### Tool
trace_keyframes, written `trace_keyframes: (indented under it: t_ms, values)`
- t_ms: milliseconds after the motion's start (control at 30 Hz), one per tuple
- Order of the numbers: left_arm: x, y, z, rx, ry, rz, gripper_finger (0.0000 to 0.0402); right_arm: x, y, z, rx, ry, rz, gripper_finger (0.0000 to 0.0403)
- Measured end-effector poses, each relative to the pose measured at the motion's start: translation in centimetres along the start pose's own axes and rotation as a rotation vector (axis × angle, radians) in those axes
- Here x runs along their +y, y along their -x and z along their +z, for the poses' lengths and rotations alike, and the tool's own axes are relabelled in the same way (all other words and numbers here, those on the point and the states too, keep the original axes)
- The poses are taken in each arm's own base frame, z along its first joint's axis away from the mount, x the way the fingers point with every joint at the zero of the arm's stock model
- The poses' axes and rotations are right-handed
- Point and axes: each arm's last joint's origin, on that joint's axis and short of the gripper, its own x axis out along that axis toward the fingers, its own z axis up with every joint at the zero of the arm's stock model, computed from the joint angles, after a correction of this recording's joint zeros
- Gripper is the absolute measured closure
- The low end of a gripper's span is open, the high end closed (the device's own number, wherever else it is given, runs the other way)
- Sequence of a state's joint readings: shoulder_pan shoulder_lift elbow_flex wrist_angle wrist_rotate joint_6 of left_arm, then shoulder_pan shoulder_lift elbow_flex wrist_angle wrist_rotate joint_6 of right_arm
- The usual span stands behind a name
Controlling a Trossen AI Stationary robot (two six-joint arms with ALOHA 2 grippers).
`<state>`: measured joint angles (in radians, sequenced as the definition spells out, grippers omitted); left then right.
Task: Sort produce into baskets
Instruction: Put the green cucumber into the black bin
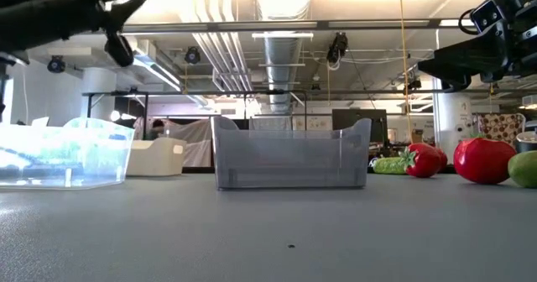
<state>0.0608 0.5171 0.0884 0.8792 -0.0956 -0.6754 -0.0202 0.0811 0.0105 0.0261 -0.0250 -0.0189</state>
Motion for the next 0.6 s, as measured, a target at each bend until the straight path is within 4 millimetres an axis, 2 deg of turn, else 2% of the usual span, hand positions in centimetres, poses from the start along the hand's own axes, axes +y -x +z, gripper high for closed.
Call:
trace_keyframes:
  t_ms: [133,233,367,600]
  values:
    - [-1.7,-1.8,1.6,0.012,-0.047,-0.056,0.04,0.0,0.0,0.0,0.0,0.0,0.0,0.0207]
    - [-2.9,-3.4,2.4,0.114,-0.149,-0.083,0.04,0.0,0.0,0.0,0.0,0.0,0.0,0.0207]
    - [-3.5,-5.2,2.8,0.298,-0.219,0.026,0.04,0.0,0.0,0.0,0.0,0.0,0.0,0.0207]
    - [-4.3,-7.3,2.9,0.533,-0.056,0.21,0.04,0.0,0.0,0.0,0.0,0.0,-0.001,0.0207]
